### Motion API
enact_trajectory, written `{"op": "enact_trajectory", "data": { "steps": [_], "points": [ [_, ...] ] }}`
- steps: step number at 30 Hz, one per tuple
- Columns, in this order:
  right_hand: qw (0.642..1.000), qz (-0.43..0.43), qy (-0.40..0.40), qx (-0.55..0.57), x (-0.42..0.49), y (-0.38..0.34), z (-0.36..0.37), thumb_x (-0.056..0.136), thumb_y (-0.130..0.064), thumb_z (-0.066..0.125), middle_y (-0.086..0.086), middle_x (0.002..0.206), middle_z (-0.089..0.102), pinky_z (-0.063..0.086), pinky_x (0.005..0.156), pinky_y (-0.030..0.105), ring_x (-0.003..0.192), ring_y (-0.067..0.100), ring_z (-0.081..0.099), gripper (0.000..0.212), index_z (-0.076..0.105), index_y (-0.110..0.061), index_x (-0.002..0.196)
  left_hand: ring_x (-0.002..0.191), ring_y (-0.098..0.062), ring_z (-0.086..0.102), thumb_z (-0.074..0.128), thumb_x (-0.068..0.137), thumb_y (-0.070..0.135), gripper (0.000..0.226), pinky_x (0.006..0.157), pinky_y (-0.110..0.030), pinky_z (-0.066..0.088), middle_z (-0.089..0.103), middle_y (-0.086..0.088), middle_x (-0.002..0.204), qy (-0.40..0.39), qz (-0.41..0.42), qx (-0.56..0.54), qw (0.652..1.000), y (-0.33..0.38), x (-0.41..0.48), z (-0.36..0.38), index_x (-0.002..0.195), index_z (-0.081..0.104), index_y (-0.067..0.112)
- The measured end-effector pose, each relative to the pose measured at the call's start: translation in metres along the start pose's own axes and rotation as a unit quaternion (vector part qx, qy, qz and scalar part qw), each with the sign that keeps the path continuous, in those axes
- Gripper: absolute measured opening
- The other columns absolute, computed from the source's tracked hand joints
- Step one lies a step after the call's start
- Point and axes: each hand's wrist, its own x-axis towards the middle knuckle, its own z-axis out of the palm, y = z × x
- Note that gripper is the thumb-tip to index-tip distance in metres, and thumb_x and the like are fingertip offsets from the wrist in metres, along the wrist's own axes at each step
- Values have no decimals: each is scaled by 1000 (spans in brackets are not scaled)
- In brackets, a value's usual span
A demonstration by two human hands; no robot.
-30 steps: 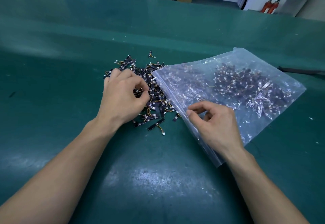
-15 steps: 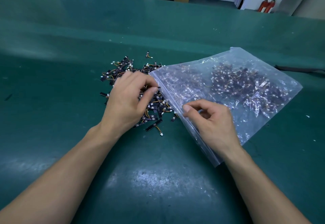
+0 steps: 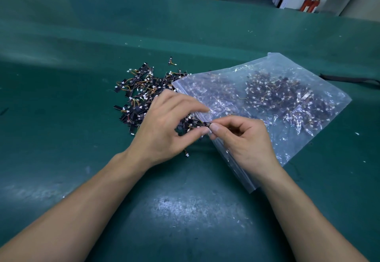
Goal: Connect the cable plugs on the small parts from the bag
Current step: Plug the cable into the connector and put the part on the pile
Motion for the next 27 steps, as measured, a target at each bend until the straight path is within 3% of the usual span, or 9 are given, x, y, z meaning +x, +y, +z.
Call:
{"op": "enact_trajectory", "data": {
  "steps": [4,8,12,19,22,27],
  "points": [
    [999,18,49,4,1,0,0,93,-11,71,-10,60,67,35,49,7,44,-4,46,18,73,-22,78,106,-24,56,69,87,17,29,93,-37,45,59,-6,114,61,-46,-34,997,1,2,-6,114,66,6],
    [998,16,67,-4,0,-4,1,93,-8,71,-11,59,67,36,50,5,44,-3,50,19,71,-19,78,86,-19,55,67,88,21,18,81,-33,47,66,6,93,-4,-126,-55,990,2,-2,-4,104,70,13],
    [998,9,62,-21,0,-4,2,93,-4,69,-16,59,64,37,52,5,47,-4,50,24,69,-20,75,80,-17,57,65,88,28,16,76,-31,48,68,12,80,-37,-142,-93,985,4,-2,0,90,74,15],
    [998,-9,42,-43,-1,-3,2,93,-7,71,-12,67,67,47,61,19,63,7,57,25,70,-24,75,75,-8,56,70,86,20,7,71,-16,41,64,21,74,-35,-176,-143,973,4,-2,5,79,72,21],
    [999,-12,31,-38,-3,-2,1,91,-16,72,-5,72,71,46,59,29,64,12,58,15,73,-26,80,75,-6,54,71,85,16,9,72,-14,40,64,20,73,-31,-182,-162,969,5,0,5,78,72,22],
    [998,-31,13,-48,-3,-1,4,92,-20,66,-13,65,67,35,53,10,49,-1,46,19,70,-29,75,77,-6,55,66,85,29,8,73,-15,41,63,22,74,-36,-177,-174,968,8,1,4,77,67,27]
  ]
}}
